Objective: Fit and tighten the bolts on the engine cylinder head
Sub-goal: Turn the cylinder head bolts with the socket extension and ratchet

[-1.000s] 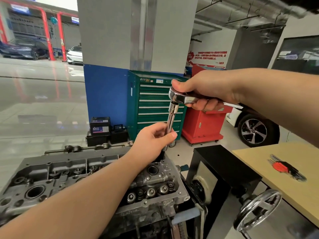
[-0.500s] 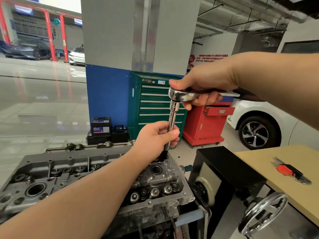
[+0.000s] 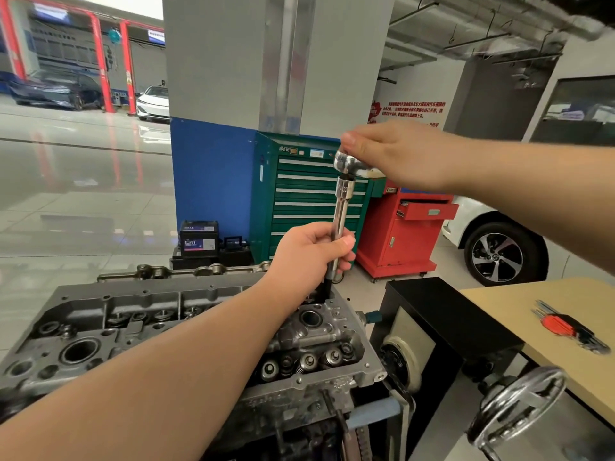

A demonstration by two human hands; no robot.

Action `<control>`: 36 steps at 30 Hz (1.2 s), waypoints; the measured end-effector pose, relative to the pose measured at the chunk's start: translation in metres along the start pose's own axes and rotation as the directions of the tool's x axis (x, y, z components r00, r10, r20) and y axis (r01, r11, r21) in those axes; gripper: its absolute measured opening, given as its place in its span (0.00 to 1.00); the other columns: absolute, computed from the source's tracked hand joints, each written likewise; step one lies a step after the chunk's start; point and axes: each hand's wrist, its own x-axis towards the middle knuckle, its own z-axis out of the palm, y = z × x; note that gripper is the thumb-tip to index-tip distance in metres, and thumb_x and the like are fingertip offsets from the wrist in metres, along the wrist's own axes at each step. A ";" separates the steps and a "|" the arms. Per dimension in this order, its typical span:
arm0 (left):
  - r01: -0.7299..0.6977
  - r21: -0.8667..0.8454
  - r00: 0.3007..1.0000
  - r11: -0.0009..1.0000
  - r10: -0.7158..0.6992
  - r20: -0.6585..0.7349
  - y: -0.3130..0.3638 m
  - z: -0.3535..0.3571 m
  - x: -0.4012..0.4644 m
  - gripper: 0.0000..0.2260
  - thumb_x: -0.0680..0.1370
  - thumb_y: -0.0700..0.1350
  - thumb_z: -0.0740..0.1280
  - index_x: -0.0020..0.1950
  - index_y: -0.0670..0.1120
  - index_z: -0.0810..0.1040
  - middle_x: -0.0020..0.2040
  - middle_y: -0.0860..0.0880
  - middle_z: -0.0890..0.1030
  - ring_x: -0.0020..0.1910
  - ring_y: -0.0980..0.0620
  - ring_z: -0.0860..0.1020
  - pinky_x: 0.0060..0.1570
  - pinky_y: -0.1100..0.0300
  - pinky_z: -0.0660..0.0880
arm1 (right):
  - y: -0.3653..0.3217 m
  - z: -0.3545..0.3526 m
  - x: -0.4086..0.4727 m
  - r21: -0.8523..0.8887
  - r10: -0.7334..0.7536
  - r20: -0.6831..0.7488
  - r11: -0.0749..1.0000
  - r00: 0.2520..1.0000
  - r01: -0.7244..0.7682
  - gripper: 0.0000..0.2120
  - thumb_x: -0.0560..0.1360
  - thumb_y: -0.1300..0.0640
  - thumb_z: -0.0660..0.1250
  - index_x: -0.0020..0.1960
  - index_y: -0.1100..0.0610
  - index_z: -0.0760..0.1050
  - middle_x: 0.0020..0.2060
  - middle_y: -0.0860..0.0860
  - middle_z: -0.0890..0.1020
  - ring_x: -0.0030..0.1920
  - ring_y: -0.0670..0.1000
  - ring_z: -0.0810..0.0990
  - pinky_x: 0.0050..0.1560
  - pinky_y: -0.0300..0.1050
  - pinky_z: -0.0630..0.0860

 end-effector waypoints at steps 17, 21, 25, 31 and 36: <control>-0.005 0.001 1.000 1.000 0.005 -0.015 -0.003 0.000 0.001 0.06 0.82 0.39 0.70 0.57 0.38 0.83 0.41 0.42 0.84 0.39 0.47 0.82 0.44 0.56 0.83 | -0.013 0.015 -0.005 -0.343 -0.115 -0.070 0.936 0.991 0.084 0.26 0.82 0.30 0.46 0.69 0.41 0.71 0.34 0.40 0.71 0.42 0.53 0.74 0.39 0.48 0.65; -0.017 0.004 1.000 1.000 0.017 -0.002 -0.001 0.001 -0.001 0.07 0.83 0.38 0.69 0.58 0.37 0.83 0.41 0.41 0.84 0.39 0.47 0.82 0.44 0.58 0.82 | -0.011 0.017 -0.017 -0.370 -0.270 -0.187 0.910 0.945 0.187 0.27 0.83 0.33 0.49 0.71 0.47 0.74 0.45 0.49 0.82 0.52 0.59 0.81 0.47 0.53 0.76; -0.042 0.013 0.999 0.999 0.042 0.010 0.000 0.003 -0.003 0.07 0.82 0.37 0.69 0.58 0.36 0.83 0.42 0.41 0.83 0.38 0.50 0.82 0.41 0.64 0.81 | 0.000 0.024 -0.027 -0.270 -0.309 -0.291 0.934 0.905 0.233 0.27 0.82 0.34 0.55 0.71 0.51 0.75 0.52 0.49 0.82 0.53 0.54 0.80 0.52 0.54 0.77; -0.058 0.040 0.998 0.997 0.057 0.019 0.000 0.006 -0.003 0.07 0.82 0.37 0.70 0.57 0.37 0.83 0.42 0.41 0.83 0.38 0.51 0.82 0.40 0.65 0.80 | 0.016 0.030 -0.045 -0.187 -0.336 -0.388 0.940 0.858 0.284 0.17 0.80 0.41 0.64 0.60 0.53 0.74 0.45 0.45 0.79 0.41 0.49 0.78 0.42 0.53 0.77; -0.044 0.027 0.999 0.999 0.044 0.002 -0.003 0.006 -0.001 0.07 0.82 0.39 0.70 0.57 0.38 0.84 0.42 0.41 0.84 0.38 0.48 0.82 0.42 0.60 0.82 | 0.015 0.020 -0.040 0.016 -0.216 -0.342 0.972 0.914 0.236 0.18 0.76 0.40 0.68 0.57 0.51 0.80 0.45 0.48 0.83 0.44 0.53 0.81 0.46 0.59 0.78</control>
